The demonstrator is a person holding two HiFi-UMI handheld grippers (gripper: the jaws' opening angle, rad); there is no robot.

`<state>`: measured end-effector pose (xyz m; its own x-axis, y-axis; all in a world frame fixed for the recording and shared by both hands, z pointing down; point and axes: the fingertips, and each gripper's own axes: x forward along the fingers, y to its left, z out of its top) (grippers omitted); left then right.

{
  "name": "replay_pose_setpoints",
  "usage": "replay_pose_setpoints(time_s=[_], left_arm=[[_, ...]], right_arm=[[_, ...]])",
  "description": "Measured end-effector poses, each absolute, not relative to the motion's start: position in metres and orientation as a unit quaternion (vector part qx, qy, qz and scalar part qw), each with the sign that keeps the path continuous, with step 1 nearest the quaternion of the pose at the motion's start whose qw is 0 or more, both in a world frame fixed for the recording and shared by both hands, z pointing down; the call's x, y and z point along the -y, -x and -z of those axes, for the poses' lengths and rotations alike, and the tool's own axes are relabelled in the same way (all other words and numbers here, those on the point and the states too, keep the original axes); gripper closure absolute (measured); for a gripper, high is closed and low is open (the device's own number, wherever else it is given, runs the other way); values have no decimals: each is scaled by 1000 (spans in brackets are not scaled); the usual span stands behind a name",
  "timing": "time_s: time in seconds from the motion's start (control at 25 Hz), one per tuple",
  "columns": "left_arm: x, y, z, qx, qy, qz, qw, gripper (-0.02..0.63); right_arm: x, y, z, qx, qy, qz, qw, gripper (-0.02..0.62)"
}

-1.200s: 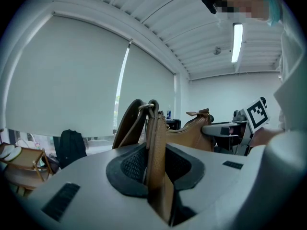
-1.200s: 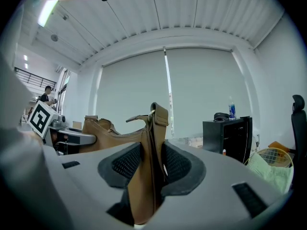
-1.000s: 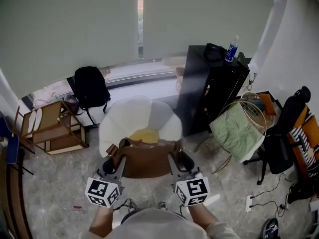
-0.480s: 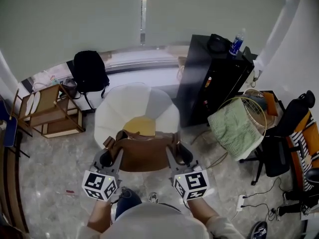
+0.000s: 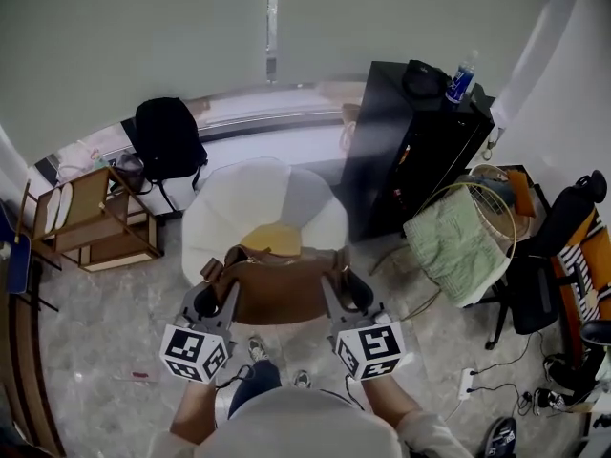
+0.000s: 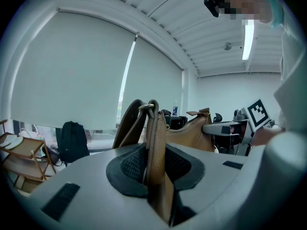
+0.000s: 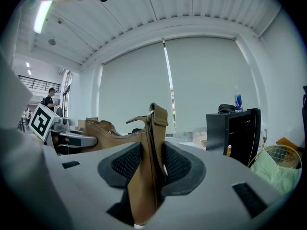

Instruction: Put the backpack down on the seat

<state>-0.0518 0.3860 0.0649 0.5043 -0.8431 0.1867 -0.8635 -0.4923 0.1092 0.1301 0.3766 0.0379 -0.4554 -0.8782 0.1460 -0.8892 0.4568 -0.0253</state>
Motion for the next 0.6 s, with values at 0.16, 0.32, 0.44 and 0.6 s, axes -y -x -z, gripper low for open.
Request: replay_pose_setpoints(time_s=[0.16,0.32,0.44,0.6], left_arm=[[-355,72,-62,484,-869,-54,91,508],[-321,90,-56,469,-878,-51,85,508],[-300,106,-53,458,-884,-49,81,508],[-281,122,-53,447,-890,-47,79,508]], right_arm=[[-353,-109,-34,846,-528,-51,55,434],[-326,-90,-27,838,-542,-49,53,436],[-310,-74,-24,831,-552,-46,51,434],[-295,-57,-24,823,-565,-45,51,436]])
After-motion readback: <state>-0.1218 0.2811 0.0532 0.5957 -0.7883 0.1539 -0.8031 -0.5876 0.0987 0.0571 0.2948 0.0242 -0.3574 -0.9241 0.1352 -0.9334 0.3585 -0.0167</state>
